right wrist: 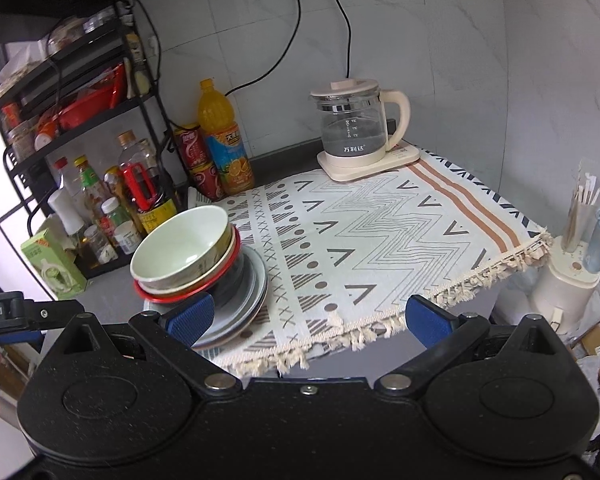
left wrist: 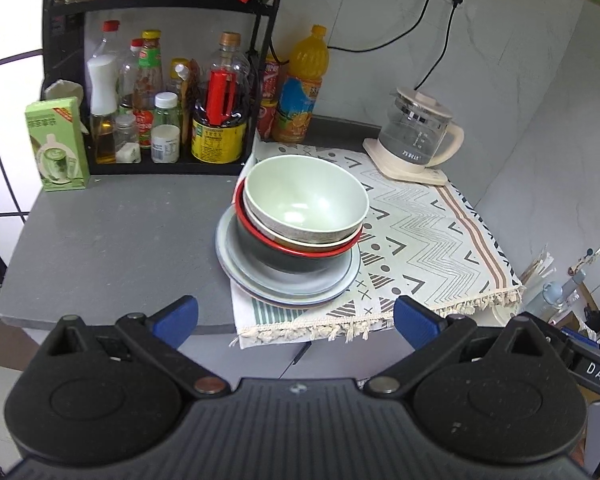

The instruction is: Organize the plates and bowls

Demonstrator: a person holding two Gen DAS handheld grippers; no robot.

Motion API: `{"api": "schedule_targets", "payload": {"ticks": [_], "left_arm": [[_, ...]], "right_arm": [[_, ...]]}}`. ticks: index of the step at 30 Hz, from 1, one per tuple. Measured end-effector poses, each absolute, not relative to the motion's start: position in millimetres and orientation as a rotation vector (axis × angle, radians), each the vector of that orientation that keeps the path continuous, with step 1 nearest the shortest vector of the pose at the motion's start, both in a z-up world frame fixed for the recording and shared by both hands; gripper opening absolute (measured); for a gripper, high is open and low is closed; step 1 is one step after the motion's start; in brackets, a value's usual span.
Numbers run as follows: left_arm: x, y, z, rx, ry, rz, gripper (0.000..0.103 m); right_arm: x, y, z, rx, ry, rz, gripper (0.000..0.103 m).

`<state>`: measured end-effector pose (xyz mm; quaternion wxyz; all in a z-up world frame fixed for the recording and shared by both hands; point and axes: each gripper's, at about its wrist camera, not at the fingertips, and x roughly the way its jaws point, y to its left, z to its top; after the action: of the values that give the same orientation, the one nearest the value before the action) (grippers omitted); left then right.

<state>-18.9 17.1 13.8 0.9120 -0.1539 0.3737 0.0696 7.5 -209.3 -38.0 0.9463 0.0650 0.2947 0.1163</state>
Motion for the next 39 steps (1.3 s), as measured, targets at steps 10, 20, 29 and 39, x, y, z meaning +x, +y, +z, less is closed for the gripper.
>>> {"api": "schedule_targets", "payload": {"ticks": [10,20,29,39], "left_arm": [[-61,9,26,-0.226,0.741,0.160,0.103],[-81,3,28,-0.197,0.737,0.143,0.103],[-91,-3,30,-0.198,0.745,0.139,0.103],[-97,-4,26,-0.188,0.746,0.140,0.103]], "right_arm": [[-32,-210,-31,0.124,0.596,0.239,0.103],[-59,-210,-26,0.091,0.584,0.243,0.103],[-71,-214,-21,0.080,0.557,0.257,0.103],[-79,-214,-19,0.040,0.536,0.248,0.103]]}}
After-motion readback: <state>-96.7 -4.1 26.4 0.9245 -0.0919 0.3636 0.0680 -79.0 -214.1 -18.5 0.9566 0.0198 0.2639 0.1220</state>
